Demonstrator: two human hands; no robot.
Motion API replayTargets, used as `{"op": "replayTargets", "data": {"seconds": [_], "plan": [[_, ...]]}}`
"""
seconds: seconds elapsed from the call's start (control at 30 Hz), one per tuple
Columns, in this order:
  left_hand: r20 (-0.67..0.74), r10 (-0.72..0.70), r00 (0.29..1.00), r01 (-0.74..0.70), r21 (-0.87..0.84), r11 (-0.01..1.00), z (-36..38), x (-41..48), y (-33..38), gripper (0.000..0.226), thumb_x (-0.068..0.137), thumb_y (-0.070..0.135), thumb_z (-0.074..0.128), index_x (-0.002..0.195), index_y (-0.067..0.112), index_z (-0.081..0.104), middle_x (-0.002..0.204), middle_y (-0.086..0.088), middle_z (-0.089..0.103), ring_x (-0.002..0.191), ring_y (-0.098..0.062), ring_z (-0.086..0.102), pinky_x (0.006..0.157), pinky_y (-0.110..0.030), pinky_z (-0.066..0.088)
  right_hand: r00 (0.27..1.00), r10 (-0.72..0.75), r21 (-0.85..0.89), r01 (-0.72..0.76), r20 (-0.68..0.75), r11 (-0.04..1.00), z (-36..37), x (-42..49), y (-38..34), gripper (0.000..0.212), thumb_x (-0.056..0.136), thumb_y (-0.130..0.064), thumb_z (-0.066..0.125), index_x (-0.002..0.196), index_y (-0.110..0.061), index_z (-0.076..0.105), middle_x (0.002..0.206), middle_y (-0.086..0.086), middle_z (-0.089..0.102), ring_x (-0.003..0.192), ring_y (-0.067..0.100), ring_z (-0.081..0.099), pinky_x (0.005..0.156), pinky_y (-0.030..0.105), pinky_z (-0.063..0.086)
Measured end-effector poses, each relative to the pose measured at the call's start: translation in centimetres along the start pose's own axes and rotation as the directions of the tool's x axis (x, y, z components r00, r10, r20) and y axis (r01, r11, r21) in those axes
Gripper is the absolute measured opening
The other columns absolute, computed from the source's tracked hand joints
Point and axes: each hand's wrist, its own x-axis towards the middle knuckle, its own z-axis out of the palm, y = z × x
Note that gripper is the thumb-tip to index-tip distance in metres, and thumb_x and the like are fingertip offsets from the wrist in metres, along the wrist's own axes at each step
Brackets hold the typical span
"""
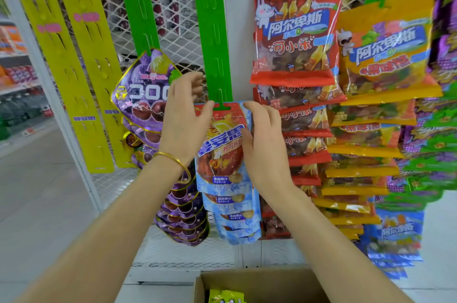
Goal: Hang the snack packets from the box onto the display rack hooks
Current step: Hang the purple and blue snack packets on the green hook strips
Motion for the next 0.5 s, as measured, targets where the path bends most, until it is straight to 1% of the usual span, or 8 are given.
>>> {"op": "replayTargets", "data": {"seconds": [0.07,0.13,0.17,0.27,0.33,0.4,0.47,0.5], "plan": [[-0.072,0.085,0.994,-0.081,0.049,0.995,0.0,-2.1,0.1,0.043,0.081,-0.002,0.057,0.122,0.006,0.048,0.116,-0.001,0.045,0.109,-0.015,0.051,0.098,-0.028,0.043,1.0,-0.014,-0.045,0.014,-0.018,0.999,-0.7,-1.5,0.2,0.046,0.087,0.002,0.05,0.131,-0.011,0.044,0.132,0.007,0.038,0.1,0.025,0.053,0.076,0.043,0.05],[-0.109,0.127,0.986,-0.125,0.031,0.992,0.4,-5.3,0.5,0.039,0.08,-0.001,0.057,0.118,0.009,0.05,0.112,0.003,0.044,0.103,-0.015,0.051,0.091,-0.031,0.047,0.997,-0.043,-0.083,0.038,-0.059,0.996,-1.3,-3.8,1.0,0.044,0.084,0.003,0.054,0.126,-0.01,0.049,0.13,0.006,0.044,0.106,0.021,0.053,0.073,0.037,0.052],[-0.099,0.129,0.987,-0.13,0.002,0.992,0.7,-7.3,0.5,0.037,0.081,0.002,0.055,0.116,0.013,0.05,0.111,0.004,0.045,0.099,-0.015,0.052,0.087,-0.032,0.047,0.996,-0.051,-0.074,0.046,-0.067,0.996,-1.5,-5.2,1.7,0.041,0.084,0.002,0.055,0.123,-0.01,0.051,0.126,0.005,0.047,0.103,0.016,0.053,0.07,0.032,0.052],[0.053,0.075,0.996,-0.071,-0.072,0.995,2.2,-14.3,-0.5,0.027,0.084,0.014,0.052,0.11,0.022,0.051,0.107,0.005,0.051,0.094,-0.013,0.055,0.082,-0.025,0.046,1.0,0.006,0.011,-0.007,0.028,1.0,-1.4,-10.4,5.3,0.029,0.086,-0.004,0.051,0.113,-0.011,0.056,0.113,0.0,0.052,0.092,0.0,0.048,0.069,0.023,0.046],[0.241,0.019,0.97,-0.009,-0.041,0.999,3.4,-19.0,-1.7,0.023,0.085,0.018,0.051,0.107,0.025,0.052,0.106,0.008,0.052,0.093,-0.008,0.054,0.083,-0.024,0.046,0.975,0.116,-0.009,-0.116,0.191,0.993,-0.7,-14.4,9.0,0.028,0.086,-0.002,0.054,0.112,-0.011,0.056,0.108,-0.002,0.053,0.09,0.002,0.049,0.07,0.022,0.044],[0.467,-0.053,0.883,0.054,0.011,0.998,4.4,-22.7,-3.1,0.021,0.086,0.024,0.048,0.106,0.029,0.051,0.106,0.008,0.053,0.094,-0.005,0.052,0.084,-0.027,0.046,0.883,0.285,-0.074,-0.278,0.373,0.958,0.2,-18.6,12.7,0.028,0.086,0.0,0.055,0.111,-0.01,0.057,0.103,-0.002,0.053,0.086,0.01,0.054,0.072,0.026,0.044],[0.636,-0.087,0.767,0.052,0.073,0.996,5.4,-24.8,-4.4,0.02,0.086,0.029,0.043,0.106,0.031,0.048,0.107,0.004,0.056,0.098,-0.009,0.052,0.085,-0.032,0.044,0.715,0.467,-0.114,-0.484,0.521,0.868,1.2,-22.8,16.0,0.021,0.088,0.001,0.054,0.108,-0.005,0.058,0.093,0.003,0.056,0.076,0.021,0.057,0.071,0.031,0.045],[0.68,-0.097,0.727,0.037,0.102,0.994,5.9,-25.4,-5.0,0.021,0.085,0.03,0.042,0.105,0.031,0.049,0.106,0.003,0.057,0.1,-0.011,0.052,0.085,-0.033,0.043,0.614,0.536,-0.143,-0.571,0.579,0.808,1.6,-24.7,17.3,0.019,0.089,0.0,0.055,0.107,-0.003,0.057,0.088,0.005,0.056,0.073,0.022,0.056,0.071,0.032,0.045]]}}
